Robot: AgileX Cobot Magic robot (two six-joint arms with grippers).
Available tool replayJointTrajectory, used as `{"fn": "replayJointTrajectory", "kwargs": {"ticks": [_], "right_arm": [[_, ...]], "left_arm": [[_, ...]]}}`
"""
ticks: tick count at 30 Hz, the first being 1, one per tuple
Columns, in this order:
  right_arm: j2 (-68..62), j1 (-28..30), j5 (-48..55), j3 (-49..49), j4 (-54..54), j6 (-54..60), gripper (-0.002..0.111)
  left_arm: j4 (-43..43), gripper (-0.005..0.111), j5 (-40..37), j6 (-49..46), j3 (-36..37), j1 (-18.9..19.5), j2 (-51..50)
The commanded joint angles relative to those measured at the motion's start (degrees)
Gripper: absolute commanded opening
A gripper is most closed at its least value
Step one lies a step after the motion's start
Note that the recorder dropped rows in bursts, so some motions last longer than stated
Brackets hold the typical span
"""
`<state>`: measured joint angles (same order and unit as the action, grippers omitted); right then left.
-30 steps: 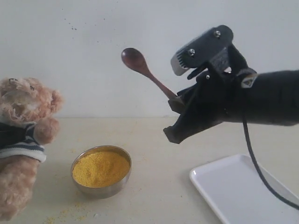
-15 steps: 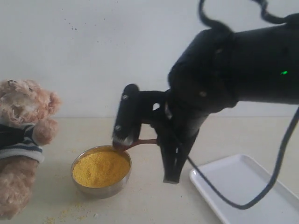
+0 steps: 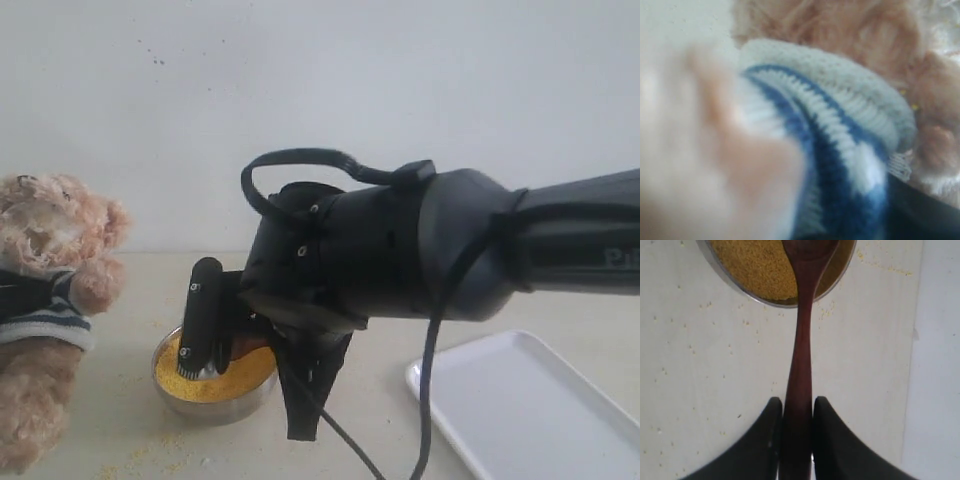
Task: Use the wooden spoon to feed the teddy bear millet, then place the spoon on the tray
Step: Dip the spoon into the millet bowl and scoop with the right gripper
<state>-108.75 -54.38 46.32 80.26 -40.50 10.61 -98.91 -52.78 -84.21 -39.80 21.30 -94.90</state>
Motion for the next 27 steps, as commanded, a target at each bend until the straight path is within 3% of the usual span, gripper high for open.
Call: {"fn": "replayJointTrajectory", "kwargs": {"ticks": [1, 6, 11, 16, 22, 27], "right_arm": [[-1.28, -0.13, -2.40, 0.42, -0.32, -4.12, 0.000], [-3.98, -0.13, -2.73, 4.95, -0.26, -3.56, 0.000], [-9.36, -0.13, 8.78, 14.70, 4.60, 4.36, 0.000], [-9.79, -0.13, 9.04, 15.19, 11.29, 7.53, 0.000], [-9.68, 0.74, 5.63, 15.19, 12.31, -2.45, 0.000], [-9.68, 2.56, 5.35, 15.19, 16.04, -2.76, 0.000]], "left_arm": [[-1.04, 0.004, -1.31, 0.12, 0.14, 0.15, 0.29], [-1.04, 0.004, -1.20, 0.12, 0.15, 0.15, 0.29], [-1.04, 0.004, -1.20, 0.12, 0.15, 0.15, 0.29], [-1.04, 0.004, -1.20, 0.12, 0.15, 0.15, 0.29], [-1.04, 0.004, -1.84, 0.12, 0.15, 0.15, 0.29], [-1.04, 0.004, -2.16, 0.12, 0.15, 0.15, 0.29]]}}
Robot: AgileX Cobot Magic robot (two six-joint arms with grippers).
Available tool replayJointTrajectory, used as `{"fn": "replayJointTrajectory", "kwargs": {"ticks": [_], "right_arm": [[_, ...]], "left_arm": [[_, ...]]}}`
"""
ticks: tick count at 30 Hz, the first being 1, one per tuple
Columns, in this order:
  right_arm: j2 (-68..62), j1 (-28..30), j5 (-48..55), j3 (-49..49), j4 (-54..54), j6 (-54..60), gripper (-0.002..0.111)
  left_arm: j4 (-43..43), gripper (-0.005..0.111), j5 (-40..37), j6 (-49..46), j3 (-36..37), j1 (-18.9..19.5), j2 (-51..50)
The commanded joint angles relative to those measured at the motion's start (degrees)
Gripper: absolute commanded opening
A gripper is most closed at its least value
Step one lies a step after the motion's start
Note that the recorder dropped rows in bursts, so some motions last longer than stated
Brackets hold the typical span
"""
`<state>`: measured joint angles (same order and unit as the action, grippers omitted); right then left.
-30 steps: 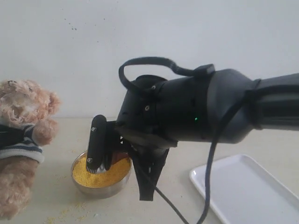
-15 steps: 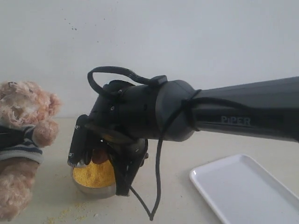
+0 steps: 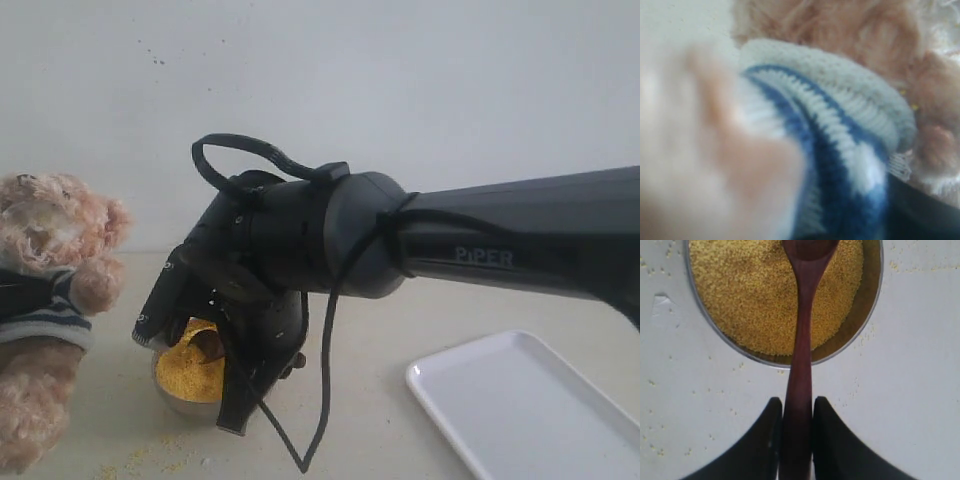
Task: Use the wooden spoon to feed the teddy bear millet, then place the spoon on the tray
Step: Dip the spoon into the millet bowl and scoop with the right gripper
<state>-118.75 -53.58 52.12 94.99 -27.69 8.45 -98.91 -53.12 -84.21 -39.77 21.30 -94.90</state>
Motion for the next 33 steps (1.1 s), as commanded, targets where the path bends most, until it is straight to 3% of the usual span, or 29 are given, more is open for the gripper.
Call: {"fn": "replayJointTrajectory", "kwargs": {"ticks": [1, 8, 20, 26, 33], "right_arm": [[0.32, 3.34, -0.44, 0.46, 7.18, -0.60, 0.000], [0.32, 8.49, -0.44, 0.46, 19.25, 1.49, 0.000], [4.12, 9.71, 2.58, 0.46, 24.25, 6.51, 0.000], [5.75, 11.42, 6.04, 0.46, 24.83, 8.46, 0.000], [6.84, 16.01, 7.17, 0.46, 34.34, 11.29, 0.000]], "left_arm": [[-1.04, 0.004, -1.82, 0.12, 0.12, 0.15, 0.29], [-1.04, 0.004, -1.82, 0.12, 0.12, 0.15, 0.29], [-1.02, 0.004, -1.81, 0.12, 0.12, 0.15, 0.29], [5.55, 0.004, -1.41, 7.78, 0.12, 0.15, 0.29], [13.53, 0.004, 0.62, 14.36, 1.41, 0.15, 0.29]]}}
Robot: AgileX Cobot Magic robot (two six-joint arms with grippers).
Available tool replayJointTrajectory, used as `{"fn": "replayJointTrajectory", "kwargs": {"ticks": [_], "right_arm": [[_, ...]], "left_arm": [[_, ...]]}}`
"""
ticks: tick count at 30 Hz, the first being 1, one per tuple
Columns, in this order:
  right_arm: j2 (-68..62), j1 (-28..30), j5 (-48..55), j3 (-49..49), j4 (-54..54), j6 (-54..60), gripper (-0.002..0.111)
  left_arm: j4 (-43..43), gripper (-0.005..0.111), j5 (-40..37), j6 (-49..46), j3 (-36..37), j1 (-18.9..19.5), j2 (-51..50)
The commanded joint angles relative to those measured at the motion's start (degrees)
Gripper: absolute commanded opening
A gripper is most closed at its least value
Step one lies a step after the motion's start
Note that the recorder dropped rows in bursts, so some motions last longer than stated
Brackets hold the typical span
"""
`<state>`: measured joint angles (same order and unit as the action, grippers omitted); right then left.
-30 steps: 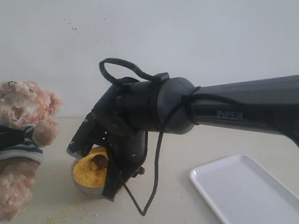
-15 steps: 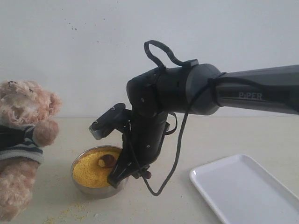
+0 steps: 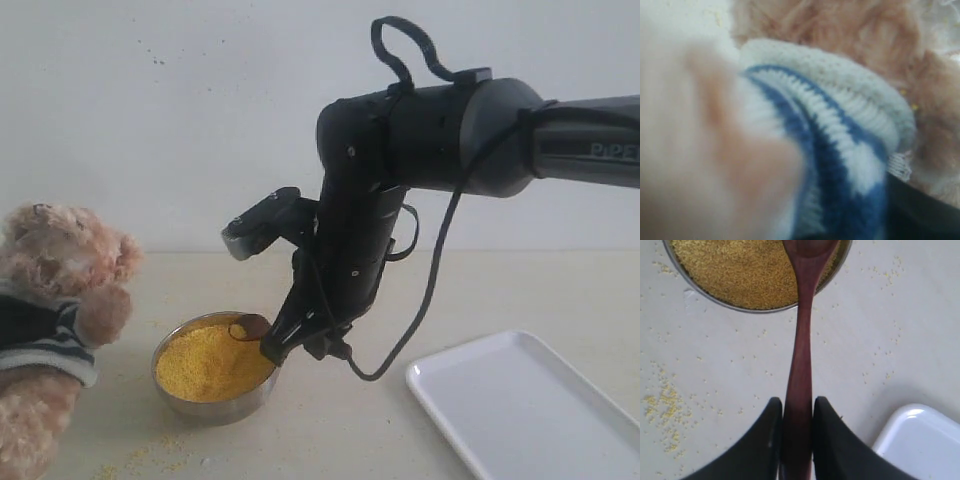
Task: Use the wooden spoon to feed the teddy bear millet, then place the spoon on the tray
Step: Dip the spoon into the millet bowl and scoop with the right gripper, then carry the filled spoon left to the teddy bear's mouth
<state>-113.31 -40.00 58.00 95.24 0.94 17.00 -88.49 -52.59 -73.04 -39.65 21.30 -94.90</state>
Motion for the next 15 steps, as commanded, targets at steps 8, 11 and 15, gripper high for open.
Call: {"fn": "replayJointTrajectory", "kwargs": {"ticks": [8, 11, 15], "right_arm": [[2.59, 3.53, 4.12, 0.21, 6.30, 4.99, 0.000], [4.73, 3.53, 3.46, 0.21, 6.66, 4.99, 0.000], [7.14, 3.53, 2.69, 0.21, 8.14, 4.99, 0.000]], "left_arm": [[4.01, 0.004, -1.65, 6.58, 6.77, 0.15, 0.29], [4.59, 0.004, -2.43, 6.58, 6.82, 0.15, 0.29], [5.58, 0.004, -1.97, 6.58, 6.82, 0.15, 0.29]]}}
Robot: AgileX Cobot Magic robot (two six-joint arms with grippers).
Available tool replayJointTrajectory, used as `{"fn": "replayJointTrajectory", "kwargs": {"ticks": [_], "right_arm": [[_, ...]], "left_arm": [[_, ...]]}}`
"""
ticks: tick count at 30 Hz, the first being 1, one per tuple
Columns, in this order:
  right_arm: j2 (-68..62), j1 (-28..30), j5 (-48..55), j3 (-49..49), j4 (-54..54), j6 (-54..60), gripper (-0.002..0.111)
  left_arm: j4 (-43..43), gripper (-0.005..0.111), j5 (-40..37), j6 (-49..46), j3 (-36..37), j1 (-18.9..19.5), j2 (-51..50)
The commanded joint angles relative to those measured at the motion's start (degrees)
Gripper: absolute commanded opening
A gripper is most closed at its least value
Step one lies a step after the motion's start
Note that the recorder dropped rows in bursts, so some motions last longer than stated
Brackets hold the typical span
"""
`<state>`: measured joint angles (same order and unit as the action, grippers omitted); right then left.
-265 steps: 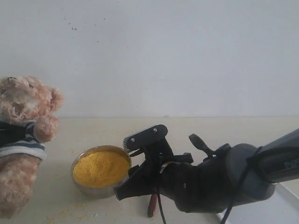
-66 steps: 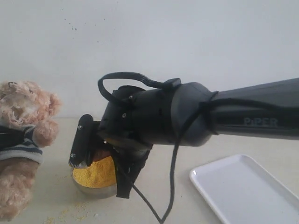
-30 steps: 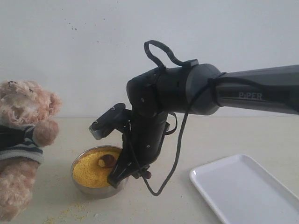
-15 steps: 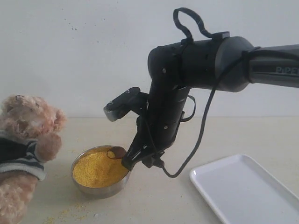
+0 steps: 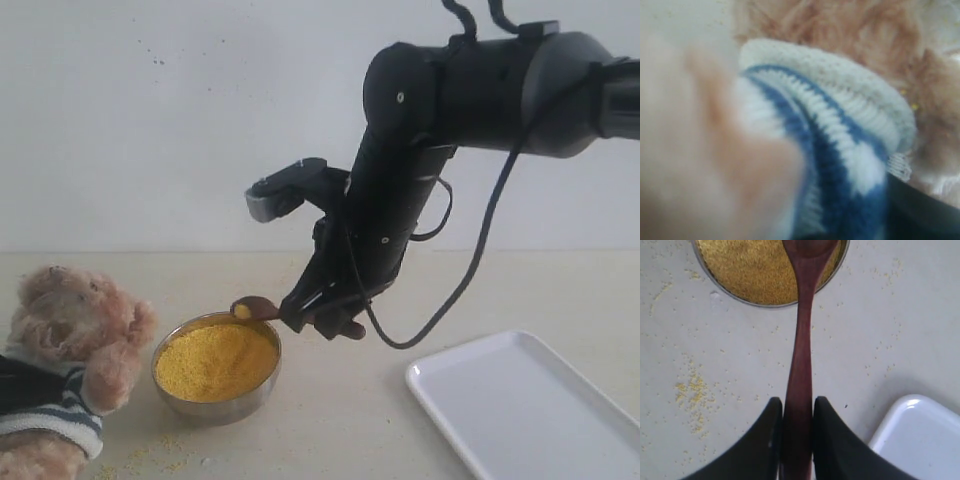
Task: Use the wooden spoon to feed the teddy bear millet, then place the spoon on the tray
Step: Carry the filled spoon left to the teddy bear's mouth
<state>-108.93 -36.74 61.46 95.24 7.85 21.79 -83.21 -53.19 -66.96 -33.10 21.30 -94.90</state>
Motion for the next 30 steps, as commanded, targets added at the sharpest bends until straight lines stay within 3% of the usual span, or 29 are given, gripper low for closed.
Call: {"fn": "replayJointTrajectory", "kwargs": {"ticks": [1, 6, 11, 30], "right_arm": [[3.14, 0.27, -1.03, 0.21, 1.93, 0.20, 0.000], [3.86, 0.17, -1.03, 0.21, 7.48, -0.69, 0.000], [3.97, -0.70, -1.86, 0.21, 11.33, -0.42, 0.000], [4.32, -14.25, -13.20, 0.21, 6.60, 0.77, 0.000]], "left_arm": [[0.31, 0.004, -1.98, 0.50, 0.27, 0.15, 0.29], [0.47, 0.004, -5.01, 0.50, 0.27, 0.15, 0.29], [1.21, 0.004, -0.38, 0.60, 1.27, 0.15, 0.29], [-0.35, 0.004, -0.74, 1.81, 1.77, 0.15, 0.29]]}}
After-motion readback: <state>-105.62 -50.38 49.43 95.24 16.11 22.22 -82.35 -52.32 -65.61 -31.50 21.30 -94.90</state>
